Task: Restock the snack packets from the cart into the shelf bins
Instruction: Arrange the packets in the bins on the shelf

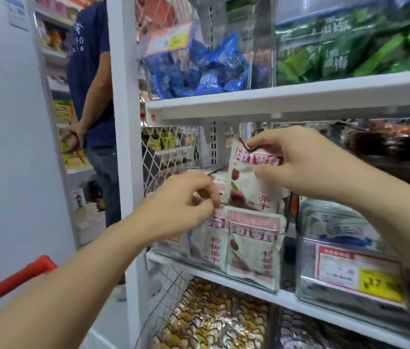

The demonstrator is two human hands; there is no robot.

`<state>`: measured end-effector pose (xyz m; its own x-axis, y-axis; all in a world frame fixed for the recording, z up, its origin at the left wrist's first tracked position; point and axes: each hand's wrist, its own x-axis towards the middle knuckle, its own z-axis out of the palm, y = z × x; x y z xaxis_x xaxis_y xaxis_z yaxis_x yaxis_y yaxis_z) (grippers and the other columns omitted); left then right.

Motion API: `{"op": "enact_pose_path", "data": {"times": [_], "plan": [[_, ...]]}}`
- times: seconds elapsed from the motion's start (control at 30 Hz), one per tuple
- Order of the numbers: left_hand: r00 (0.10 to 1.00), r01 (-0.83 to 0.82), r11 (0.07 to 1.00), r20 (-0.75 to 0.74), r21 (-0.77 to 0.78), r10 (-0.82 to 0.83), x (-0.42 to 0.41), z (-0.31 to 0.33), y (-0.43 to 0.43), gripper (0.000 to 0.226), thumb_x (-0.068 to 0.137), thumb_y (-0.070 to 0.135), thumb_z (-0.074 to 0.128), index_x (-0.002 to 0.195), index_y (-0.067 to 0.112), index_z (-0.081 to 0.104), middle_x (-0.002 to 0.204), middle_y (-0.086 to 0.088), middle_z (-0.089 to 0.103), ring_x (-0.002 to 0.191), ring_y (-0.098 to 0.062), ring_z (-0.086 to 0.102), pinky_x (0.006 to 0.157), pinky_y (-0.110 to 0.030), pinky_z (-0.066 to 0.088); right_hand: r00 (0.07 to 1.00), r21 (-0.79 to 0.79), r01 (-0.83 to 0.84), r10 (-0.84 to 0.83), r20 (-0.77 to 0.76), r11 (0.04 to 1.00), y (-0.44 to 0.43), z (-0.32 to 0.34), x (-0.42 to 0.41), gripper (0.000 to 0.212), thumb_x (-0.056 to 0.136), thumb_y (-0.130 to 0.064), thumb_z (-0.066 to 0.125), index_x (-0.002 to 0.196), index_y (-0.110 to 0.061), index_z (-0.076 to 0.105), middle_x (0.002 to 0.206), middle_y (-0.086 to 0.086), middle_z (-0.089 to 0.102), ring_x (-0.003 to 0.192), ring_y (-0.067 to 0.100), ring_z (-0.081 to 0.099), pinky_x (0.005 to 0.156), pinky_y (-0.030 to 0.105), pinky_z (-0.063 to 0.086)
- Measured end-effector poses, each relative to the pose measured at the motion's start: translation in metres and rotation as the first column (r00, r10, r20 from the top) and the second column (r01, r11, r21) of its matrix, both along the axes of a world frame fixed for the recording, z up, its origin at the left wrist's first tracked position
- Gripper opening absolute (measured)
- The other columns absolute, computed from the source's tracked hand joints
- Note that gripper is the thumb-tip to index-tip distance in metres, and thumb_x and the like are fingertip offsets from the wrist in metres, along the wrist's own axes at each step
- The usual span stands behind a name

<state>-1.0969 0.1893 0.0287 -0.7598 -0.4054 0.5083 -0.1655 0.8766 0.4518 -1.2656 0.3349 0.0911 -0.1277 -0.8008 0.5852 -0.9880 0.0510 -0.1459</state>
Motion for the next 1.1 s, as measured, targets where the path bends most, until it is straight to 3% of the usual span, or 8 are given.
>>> {"op": "enact_pose_path", "data": {"times": [0.2, 0.3, 0.4, 0.53, 0.67, 0.77, 0.97, 1.1], "plan": [[0.991, 0.073, 0.997, 0.110, -0.003, -0.072, -0.013, -0.004, 0.013, 0.001, 0.090, 0.022, 0.068, 0.089, 0.023, 0.068, 0.095, 0.016, 0.066, 0.088, -0.001, 0.066, 0.086, -0.033, 0.055, 0.996, 0.221, 0.026, -0.006, -0.088, 0.975, 0.005, -0.001, 0.002, 0.044, 0.089, -0.019, 0.067, 0.133, -0.024, 0.063, 0.129, -0.006, 0.066, 0.111, 0.011, 0.062, 0.100, 0.028, 0.048], [0.977, 0.070, 0.995, 0.204, -0.074, -0.054, -0.015, -0.003, 0.012, 0.016, 0.092, 0.041, 0.069, 0.085, 0.027, 0.070, 0.088, 0.006, 0.067, 0.081, -0.008, 0.061, 0.075, -0.030, 0.050, 0.995, 0.294, 0.044, -0.015, -0.103, 0.955, -0.004, -0.005, 0.001, 0.044, 0.090, -0.020, 0.067, 0.134, -0.026, 0.062, 0.121, -0.008, 0.066, 0.103, 0.013, 0.063, 0.095, 0.034, 0.053], [0.979, 0.083, 0.995, 0.191, -0.059, -0.071, -0.015, -0.002, 0.012, 0.011, 0.092, 0.036, 0.070, 0.081, 0.034, 0.068, 0.092, 0.018, 0.057, 0.082, 0.008, 0.055, 0.070, -0.012, 0.039, 0.992, 0.369, 0.059, -0.012, -0.128, 0.928, -0.008, 0.000, -0.002, 0.044, 0.091, -0.021, 0.068, 0.134, -0.026, 0.061, 0.107, -0.012, 0.060, 0.095, 0.010, 0.059, 0.088, 0.030, 0.051], [0.990, 0.078, 0.996, 0.124, -0.032, -0.073, -0.018, -0.008, 0.009, 0.010, 0.091, 0.031, 0.071, 0.085, 0.024, 0.072, 0.094, 0.012, 0.051, 0.082, 0.001, 0.054, 0.077, -0.016, 0.044, 0.982, 0.441, 0.057, 0.030, -0.188, 0.896, -0.010, -0.004, 0.002, 0.043, 0.090, -0.024, 0.069, 0.133, -0.027, 0.062, 0.123, -0.010, 0.066, 0.098, 0.010, 0.059, 0.092, 0.030, 0.051], [0.996, 0.080, 0.997, 0.037, -0.015, -0.079, -0.019, -0.015, 0.008, 0.010, 0.089, 0.027, 0.073, 0.088, 0.016, 0.074, 0.098, 0.006, 0.051, 0.087, -0.004, 0.055, 0.076, -0.015, 0.046, 0.951, 0.464, 0.049, 0.100, -0.293, 0.885, -0.013, -0.011, 0.000, 0.010, 0.094, -0.027, 0.059, 0.094, -0.028, 0.069, 0.091, -0.006, 0.067, 0.082, 0.016, 0.061, 0.081, 0.041, 0.054], [0.996, 0.089, 0.996, -0.016, -0.029, -0.089, -0.020, -0.020, 0.008, 0.006, 0.089, 0.025, 0.074, 0.086, 0.020, 0.072, 0.100, 0.007, 0.053, 0.087, -0.001, 0.055, 0.075, -0.012, 0.045, 0.956, 0.535, 0.018, 0.143, -0.258, 0.845, -0.012, -0.009, -0.003, 0.029, 0.101, -0.034, 0.051, 0.077, -0.021, 0.062, 0.085, 0.003, 0.064, 0.082, 0.023, 0.060, 0.080, 0.046, 0.051], [0.993, 0.099, 0.993, -0.056, -0.060, -0.103, -0.021, -0.024, 0.008, 0.016, 0.090, 0.025, 0.073, 0.081, 0.034, 0.065, 0.110, 0.011, 0.052, 0.081, 0.005, 0.056, 0.074, -0.011, 0.045, 0.965, 0.633, 0.038, 0.136, -0.224, 0.773, -0.024, -0.008, -0.005, 0.022, 0.099, -0.032, 0.057, 0.095, -0.024, 0.077, 0.077, -0.010, 0.068, 0.070, 0.012, 0.057, 0.070, 0.030, 0.049], [0.992, 0.116, 0.991, -0.044, -0.060, -0.118, -0.020, -0.022, 0.008, 0.008, 0.088, 0.025, 0.075, 0.081, 0.025, 0.071, 0.112, 0.016, 0.058, 0.087, 0.001, 0.060, 0.079, -0.015, 0.049, 0.978, 0.676, 0.063, 0.090, -0.190, 0.735, -0.038, -0.013, -0.010, 0.022, 0.095, -0.023, 0.060, 0.077, -0.017, 0.071, 0.059, -0.007, 0.054, 0.059, 0.013, 0.044, 0.060, 0.027, 0.041]]}}
